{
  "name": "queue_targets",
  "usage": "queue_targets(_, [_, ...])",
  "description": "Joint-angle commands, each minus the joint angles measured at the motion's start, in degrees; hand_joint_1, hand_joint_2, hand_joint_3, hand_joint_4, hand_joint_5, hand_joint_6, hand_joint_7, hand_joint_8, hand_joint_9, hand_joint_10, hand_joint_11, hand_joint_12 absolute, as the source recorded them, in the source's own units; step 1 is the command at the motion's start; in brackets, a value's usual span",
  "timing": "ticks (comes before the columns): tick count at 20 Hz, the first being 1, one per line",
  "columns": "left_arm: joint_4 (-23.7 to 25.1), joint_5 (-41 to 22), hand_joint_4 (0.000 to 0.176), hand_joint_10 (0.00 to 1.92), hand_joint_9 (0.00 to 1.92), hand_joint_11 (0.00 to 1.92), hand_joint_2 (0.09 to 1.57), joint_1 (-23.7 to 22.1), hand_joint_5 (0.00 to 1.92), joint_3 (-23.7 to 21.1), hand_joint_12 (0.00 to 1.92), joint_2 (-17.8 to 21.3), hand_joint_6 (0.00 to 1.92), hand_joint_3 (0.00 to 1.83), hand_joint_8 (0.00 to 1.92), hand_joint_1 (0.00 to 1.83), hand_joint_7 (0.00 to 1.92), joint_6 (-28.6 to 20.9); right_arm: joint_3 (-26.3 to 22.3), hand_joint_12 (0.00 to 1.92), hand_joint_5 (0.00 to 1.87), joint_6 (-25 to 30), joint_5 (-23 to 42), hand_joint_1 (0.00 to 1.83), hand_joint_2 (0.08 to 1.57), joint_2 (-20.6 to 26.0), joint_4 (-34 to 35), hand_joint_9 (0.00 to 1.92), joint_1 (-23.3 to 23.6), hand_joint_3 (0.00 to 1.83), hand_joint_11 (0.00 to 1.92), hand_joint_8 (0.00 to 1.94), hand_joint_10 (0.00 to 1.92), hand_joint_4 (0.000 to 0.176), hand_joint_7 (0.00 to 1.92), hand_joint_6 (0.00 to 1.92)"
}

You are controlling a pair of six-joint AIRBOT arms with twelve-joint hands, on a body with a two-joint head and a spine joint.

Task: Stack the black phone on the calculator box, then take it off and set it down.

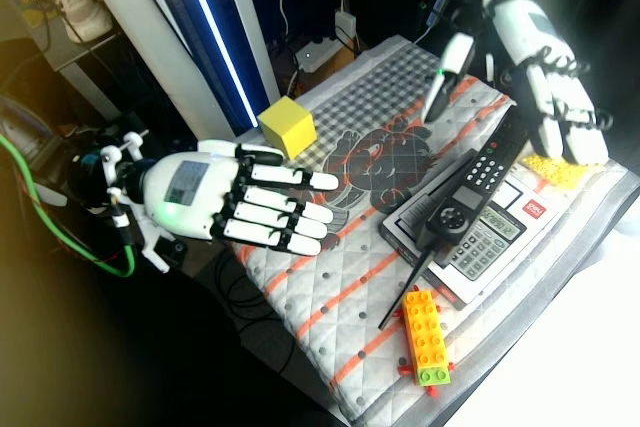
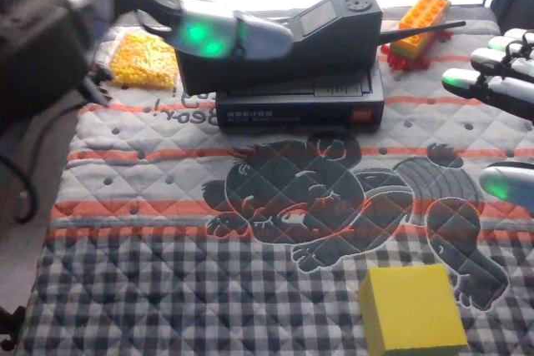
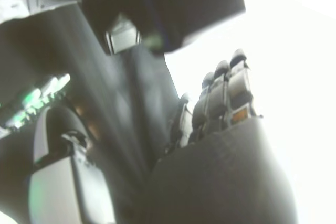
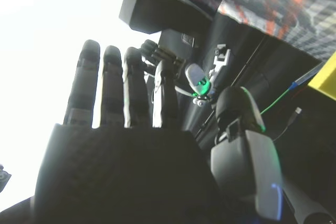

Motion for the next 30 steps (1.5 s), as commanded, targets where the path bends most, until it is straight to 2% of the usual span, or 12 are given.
queue_targets(1, [0.4,-10.4,0.176,0.00,0.00,0.00,0.86,0.5,0.00,-1.4,0.00,2.1,0.00,0.01,0.00,0.59,0.00,-0.3,0.3,0.04,0.14,0.3,7.1,0.00,1.23,0.0,0.6,0.16,0.8,0.00,0.14,0.01,0.01,0.176,0.20,0.00])
queue_targets(5, [0.2,-21.1,0.130,0.00,0.00,0.00,0.79,9.5,0.00,-11.8,0.00,11.9,0.00,0.00,0.00,0.54,0.00,-0.4,1.1,0.05,0.17,0.3,7.1,0.04,1.22,-0.8,0.6,0.18,3.4,0.00,0.17,0.01,0.01,0.162,0.20,0.01])
queue_targets(6, [-0.1,-24.3,0.155,0.00,0.00,0.00,0.78,12.7,0.00,-14.3,0.00,13.9,0.00,0.00,0.00,0.63,0.00,-0.5,1.6,0.04,0.19,0.4,7.0,0.14,1.23,-1.2,0.5,0.17,4.4,0.00,0.14,0.00,0.00,0.107,0.19,0.01])
queue_targets(8, [-1.0,-29.3,0.171,0.00,0.00,0.00,0.76,18.7,0.00,-18.6,0.00,17.0,0.00,0.00,0.00,0.59,0.00,-0.5,2.6,0.05,0.21,0.7,7.0,0.22,1.23,-2.1,0.5,0.18,6.3,0.00,0.18,0.00,0.01,0.088,0.20,0.01])
queue_targets(9, [-2.1,-32.9,0.175,0.00,0.00,0.00,0.77,22.4,0.00,-20.9,0.00,18.3,0.00,0.00,0.00,0.60,0.00,-0.7,3.4,0.06,0.21,1.0,7.0,0.22,1.23,-2.6,0.5,0.18,8.0,0.00,0.20,0.00,0.00,0.089,0.19,0.01])
queue_targets(11, [-3.5,-37.4,0.124,0.00,0.00,0.00,0.77,27.5,0.00,-23.0,0.00,19.2,0.00,0.00,0.00,0.67,0.00,-2.6,4.9,0.06,0.21,1.0,6.7,0.23,1.19,-3.6,0.5,0.21,10.9,0.00,0.22,0.01,0.01,0.102,0.22,0.00])
queue_targets(12, [-3.9,-39.2,0.166,0.00,0.00,0.00,0.76,29.3,0.00,-23.5,0.00,19.2,0.00,0.00,0.00,0.71,0.00,-4.4,5.8,0.07,0.20,1.0,5.7,0.30,1.17,-4.3,0.5,0.22,12.8,0.00,0.26,0.01,0.01,0.110,0.22,0.00])
queue_targets(17, [-5.6,-43.0,0.176,0.00,0.00,0.00,0.79,35.7,0.00,-24.4,0.00,19.1,0.00,0.00,0.00,0.68,0.00,-12.2,12.8,0.03,0.18,1.4,-4.3,0.42,1.13,-10.5,-0.3,0.18,22.2,0.00,0.16,0.00,0.00,0.146,0.22,0.00])
queue_targets(23, [-6.5,-44.1,0.125,0.00,0.00,0.00,0.80,37.7,0.00,-24.2,0.00,18.3,0.00,0.00,0.00,0.73,0.00,-15.4,22.0,0.04,0.19,4.3,-16.6,0.54,1.09,-18.5,-3.0,0.15,32.1,0.00,0.16,0.00,0.01,0.138,0.19,0.00])
queue_targets(25, [-6.5,-44.1,0.157,0.00,0.00,0.00,0.80,37.6,0.00,-23.9,0.00,17.8,0.00,0.00,0.00,0.75,0.00,-15.4,24.6,0.06,0.21,4.3,-20.8,0.63,1.06,-20.9,-3.8,0.17,34.3,0.00,0.18,0.00,0.01,0.113,0.19,0.01])
queue_targets(27, [-6.5,-43.5,0.175,0.00,0.00,0.00,0.81,37.6,0.00,-23.5,0.00,17.2,0.00,0.01,0.00,0.73,0.00,-15.4,27.4,0.49,0.18,4.3,-24.5,0.63,1.03,-23.4,-4.5,0.18,35.9,0.00,0.02,0.00,0.01,0.146,0.19,0.00])
queue_targets(30, [-6.5,-42.4,0.136,0.00,0.00,0.00,0.82,37.0,0.00,-22.7,0.00,16.7,0.00,0.01,0.00,0.71,0.00,-15.9,29.7,0.90,0.21,4.3,-29.4,0.63,0.99,-25.5,-6.5,0.28,36.7,0.00,0.00,0.00,0.01,0.135,0.20,0.00])
